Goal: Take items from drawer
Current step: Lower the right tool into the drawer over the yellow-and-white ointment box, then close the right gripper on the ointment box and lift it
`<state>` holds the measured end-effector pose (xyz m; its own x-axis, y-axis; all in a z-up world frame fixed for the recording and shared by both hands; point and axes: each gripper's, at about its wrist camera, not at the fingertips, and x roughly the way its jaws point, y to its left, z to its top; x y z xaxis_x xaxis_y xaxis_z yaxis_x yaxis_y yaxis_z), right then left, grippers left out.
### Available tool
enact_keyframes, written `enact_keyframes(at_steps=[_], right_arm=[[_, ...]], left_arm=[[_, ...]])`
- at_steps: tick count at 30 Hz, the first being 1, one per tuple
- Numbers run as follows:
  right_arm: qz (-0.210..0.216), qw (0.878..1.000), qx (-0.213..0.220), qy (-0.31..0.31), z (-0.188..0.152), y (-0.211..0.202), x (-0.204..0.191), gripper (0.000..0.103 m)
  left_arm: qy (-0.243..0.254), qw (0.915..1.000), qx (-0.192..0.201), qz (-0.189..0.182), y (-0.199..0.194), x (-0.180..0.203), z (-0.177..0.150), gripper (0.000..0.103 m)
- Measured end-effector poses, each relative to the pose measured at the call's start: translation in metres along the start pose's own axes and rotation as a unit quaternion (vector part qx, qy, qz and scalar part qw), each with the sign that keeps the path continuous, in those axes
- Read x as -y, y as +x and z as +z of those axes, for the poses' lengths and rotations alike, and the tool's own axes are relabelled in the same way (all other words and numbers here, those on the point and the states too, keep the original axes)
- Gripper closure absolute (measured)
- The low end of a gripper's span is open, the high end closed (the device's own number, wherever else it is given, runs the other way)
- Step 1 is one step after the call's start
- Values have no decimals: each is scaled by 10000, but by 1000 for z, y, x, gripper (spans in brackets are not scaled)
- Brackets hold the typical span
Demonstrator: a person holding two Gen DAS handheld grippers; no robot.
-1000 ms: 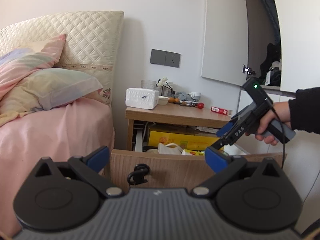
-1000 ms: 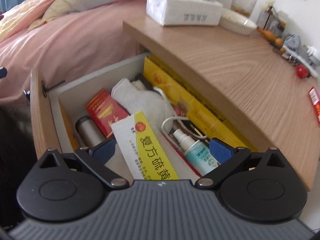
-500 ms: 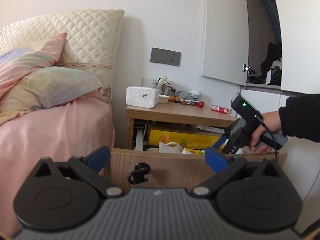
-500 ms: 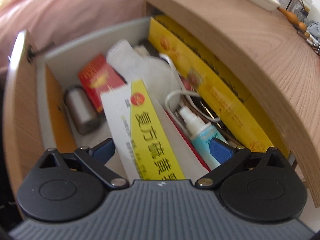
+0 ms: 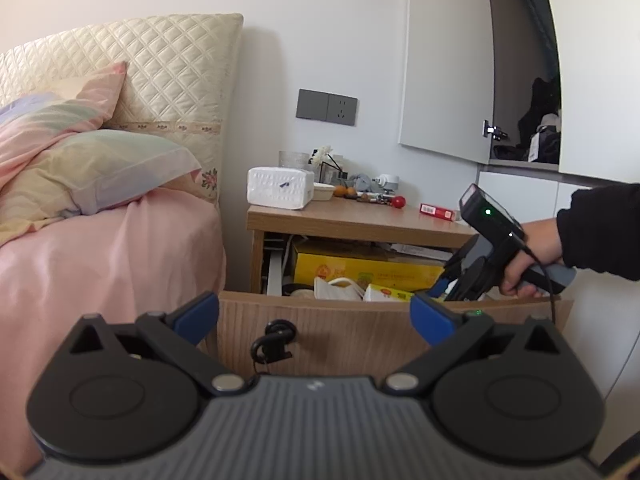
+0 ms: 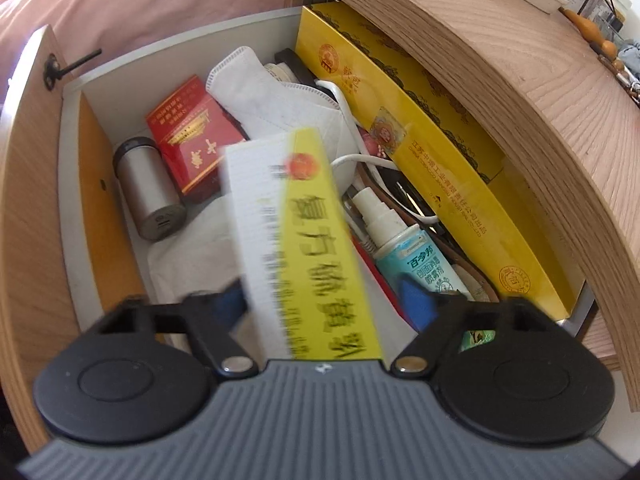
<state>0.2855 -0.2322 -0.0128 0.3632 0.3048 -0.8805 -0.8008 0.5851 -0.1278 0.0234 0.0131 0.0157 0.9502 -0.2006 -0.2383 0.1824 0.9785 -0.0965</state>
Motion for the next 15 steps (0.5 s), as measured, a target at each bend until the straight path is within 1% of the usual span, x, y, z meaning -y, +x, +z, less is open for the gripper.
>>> enact_keyframes(at_steps=[3, 5, 6, 15], right_arm=[[-79, 9999, 29, -63, 2, -4, -3, 35], [-76, 9999, 29, -88, 4, -5, -6, 36], [-65, 9999, 19, -114, 4, -6, -7, 38], [-287, 9993, -88, -237, 3, -12, -17, 41]], left_arm=[[-5, 10000, -15, -8, 1, 0, 0, 0], [8, 10000, -24, -11, 0, 1, -1, 0], [15, 10000, -23, -18, 0, 1, -1, 0], [61, 10000, -32, -42, 1, 2, -1, 0]])
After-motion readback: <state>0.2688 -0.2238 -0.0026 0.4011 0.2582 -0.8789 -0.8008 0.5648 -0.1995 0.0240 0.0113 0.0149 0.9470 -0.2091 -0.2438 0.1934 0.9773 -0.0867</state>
